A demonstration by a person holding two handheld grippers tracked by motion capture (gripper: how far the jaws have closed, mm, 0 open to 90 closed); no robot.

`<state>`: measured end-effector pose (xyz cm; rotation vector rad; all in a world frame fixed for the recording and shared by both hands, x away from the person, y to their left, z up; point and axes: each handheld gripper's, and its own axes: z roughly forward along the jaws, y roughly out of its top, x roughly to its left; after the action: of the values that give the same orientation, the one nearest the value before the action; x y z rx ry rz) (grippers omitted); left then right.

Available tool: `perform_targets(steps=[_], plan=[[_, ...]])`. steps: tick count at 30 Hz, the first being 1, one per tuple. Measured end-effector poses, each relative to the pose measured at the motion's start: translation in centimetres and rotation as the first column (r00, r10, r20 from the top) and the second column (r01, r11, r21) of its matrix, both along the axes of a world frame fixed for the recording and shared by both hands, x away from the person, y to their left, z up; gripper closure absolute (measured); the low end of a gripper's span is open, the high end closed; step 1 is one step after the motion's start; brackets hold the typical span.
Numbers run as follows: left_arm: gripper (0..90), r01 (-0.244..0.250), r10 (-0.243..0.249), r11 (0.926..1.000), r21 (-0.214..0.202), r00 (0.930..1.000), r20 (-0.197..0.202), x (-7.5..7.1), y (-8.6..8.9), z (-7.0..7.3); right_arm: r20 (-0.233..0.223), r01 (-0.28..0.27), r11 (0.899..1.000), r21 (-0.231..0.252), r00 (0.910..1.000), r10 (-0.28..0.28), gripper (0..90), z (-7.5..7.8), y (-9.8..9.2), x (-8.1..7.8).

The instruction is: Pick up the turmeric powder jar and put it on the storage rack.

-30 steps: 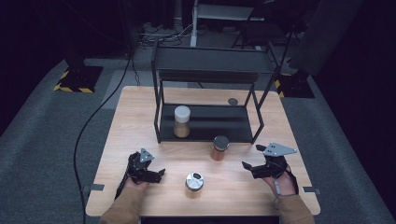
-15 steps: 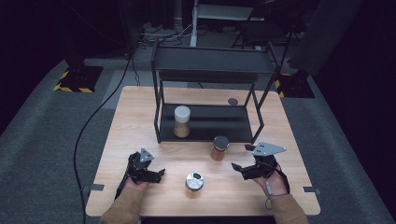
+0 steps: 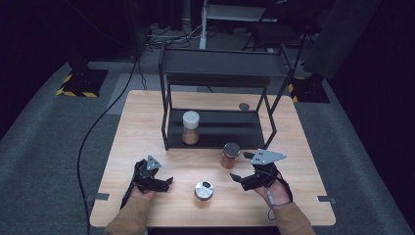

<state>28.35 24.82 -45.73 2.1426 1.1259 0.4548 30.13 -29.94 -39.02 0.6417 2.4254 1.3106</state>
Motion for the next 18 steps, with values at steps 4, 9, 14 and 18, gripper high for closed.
perform_targets(steps=[4,9,14,18], plan=[[2.2,0.001,-0.001,1.0000,-0.001,1.0000,0.000,0.0,0.0,0.0,0.000,-0.015,1.000,0.000,0.9999,0.015,7.3,0.1,0.7,0.0],[2.2,0.000,0.000,1.0000,0.000,1.0000,0.000,0.0,0.0,0.0,-0.002,-0.026,1.000,-0.007,0.9997,0.026,7.3,0.2,1.6,-0.2],[2.1,0.001,-0.001,1.0000,0.000,1.0000,-0.001,0.0,0.0,0.0,-0.006,-0.031,0.999,-0.006,0.9995,0.031,7.2,0.0,2.5,-0.3],[2.1,0.001,-0.001,1.0000,0.001,1.0000,-0.001,0.0,0.0,0.0,-0.010,-0.034,0.999,-0.005,0.9994,0.034,7.2,0.1,3.1,-0.5]])
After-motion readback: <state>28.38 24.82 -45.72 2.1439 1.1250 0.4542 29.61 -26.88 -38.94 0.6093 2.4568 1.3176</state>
